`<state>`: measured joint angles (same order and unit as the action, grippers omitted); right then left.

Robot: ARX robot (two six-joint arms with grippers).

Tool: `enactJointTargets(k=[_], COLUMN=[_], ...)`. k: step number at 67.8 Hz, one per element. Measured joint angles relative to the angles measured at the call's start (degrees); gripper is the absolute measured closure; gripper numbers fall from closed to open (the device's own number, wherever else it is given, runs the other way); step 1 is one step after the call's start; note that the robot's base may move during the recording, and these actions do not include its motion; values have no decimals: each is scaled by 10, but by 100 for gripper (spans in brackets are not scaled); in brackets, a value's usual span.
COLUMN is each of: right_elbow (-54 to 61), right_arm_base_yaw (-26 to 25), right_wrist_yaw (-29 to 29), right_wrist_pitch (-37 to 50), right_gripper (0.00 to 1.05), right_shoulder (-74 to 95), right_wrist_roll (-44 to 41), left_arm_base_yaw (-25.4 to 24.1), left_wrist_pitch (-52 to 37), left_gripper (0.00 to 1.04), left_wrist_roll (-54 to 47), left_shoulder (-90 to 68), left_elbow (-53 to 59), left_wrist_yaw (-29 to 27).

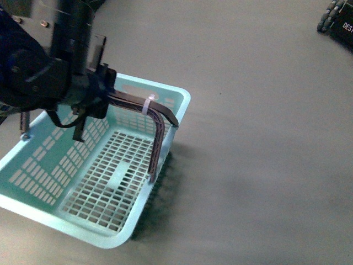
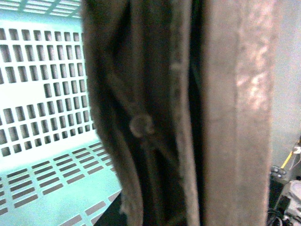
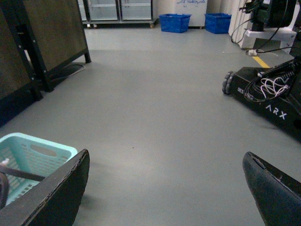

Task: Pick mango and avocado into basket

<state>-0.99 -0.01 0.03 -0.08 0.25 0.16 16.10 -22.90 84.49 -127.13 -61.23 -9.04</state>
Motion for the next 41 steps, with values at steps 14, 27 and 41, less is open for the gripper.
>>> enactJointTargets(k=[14, 27, 41], right_elbow=[0, 0, 0], right_arm_base_yaw=[0, 0, 0], right_wrist_yaw=[0, 0, 0], right_wrist_pitch=[0, 0, 0], right_gripper=[9, 9, 9], right_shoulder=[0, 0, 0], right_wrist_roll=[0, 0, 0], left_arm_base_yaw=[-21, -34, -40], left_wrist_pitch=[8, 53, 145], left_gripper=[91, 91, 91], left_wrist_roll=[23, 44, 54], left_shoulder=[198, 366, 549], left_elbow=[116, 189, 231], left_wrist_yaw=[-17, -17, -21])
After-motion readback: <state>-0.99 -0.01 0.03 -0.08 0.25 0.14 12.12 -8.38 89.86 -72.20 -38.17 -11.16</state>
